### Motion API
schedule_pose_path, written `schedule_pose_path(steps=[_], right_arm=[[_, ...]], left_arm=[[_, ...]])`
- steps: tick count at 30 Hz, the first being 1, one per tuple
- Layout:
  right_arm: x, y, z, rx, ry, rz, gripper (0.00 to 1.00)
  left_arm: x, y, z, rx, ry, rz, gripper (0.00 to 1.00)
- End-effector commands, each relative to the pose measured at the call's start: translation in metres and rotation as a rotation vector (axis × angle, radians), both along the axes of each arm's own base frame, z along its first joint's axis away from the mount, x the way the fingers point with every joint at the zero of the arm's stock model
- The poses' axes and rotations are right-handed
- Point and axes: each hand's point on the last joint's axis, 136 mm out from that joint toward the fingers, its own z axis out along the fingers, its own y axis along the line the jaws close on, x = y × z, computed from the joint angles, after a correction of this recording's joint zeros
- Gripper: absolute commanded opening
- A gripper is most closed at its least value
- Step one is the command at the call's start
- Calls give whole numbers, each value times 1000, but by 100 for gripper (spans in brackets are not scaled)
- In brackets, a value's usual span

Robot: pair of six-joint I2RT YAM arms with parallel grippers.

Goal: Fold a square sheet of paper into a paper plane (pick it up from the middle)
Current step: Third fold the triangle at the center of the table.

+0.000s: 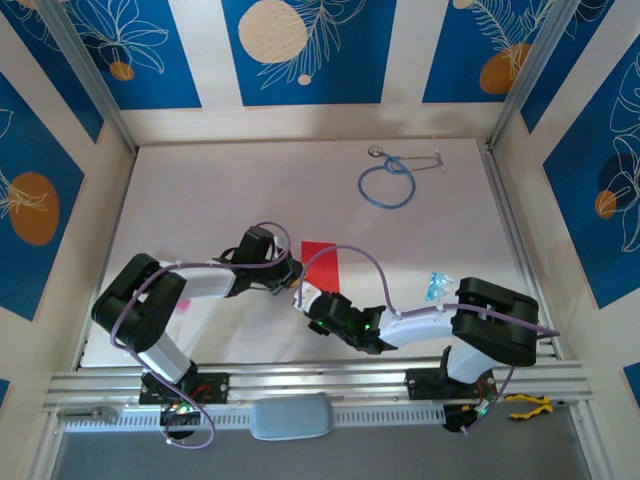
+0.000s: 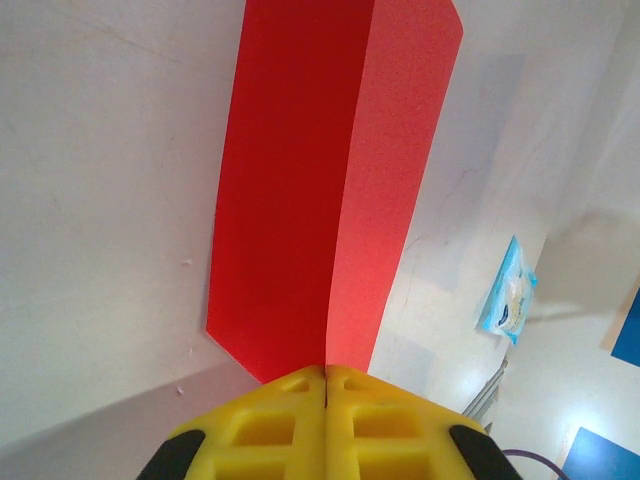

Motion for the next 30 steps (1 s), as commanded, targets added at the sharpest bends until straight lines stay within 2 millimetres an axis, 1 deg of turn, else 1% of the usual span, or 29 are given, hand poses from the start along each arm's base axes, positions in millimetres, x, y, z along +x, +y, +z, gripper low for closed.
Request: schedule_pose_path(steps=[1,7,14,23,24,26,27,29,30], right_arm=[[1,-1,7,24,-16,-24,28],[3,-2,9,30,-27,-33,26],[3,-1,9,35,-26,-30,18],[1,-3,8,40,-6,-28,2],[1,-3,9,42,-2,-28,0],[0,-3,9,47,4,-23,0],[0,-3,9,51,7,-20,0],[-4,-1,10,67,30,0,0],[-6,0,9,77,48,13,0]], left_arm=[[9,1,8,-4,-17,20,0],[9,0,8,-3,-16,20,0],[9,1,7,-2,-16,23,0],[9,5,7,21,-18,32,2],[9,5,7,24,-20,30,4],[9,7,7,33,-21,30,8],[8,8,7,39,-24,30,12],[9,13,9,61,-31,35,26],[9,16,11,75,-35,40,30]])
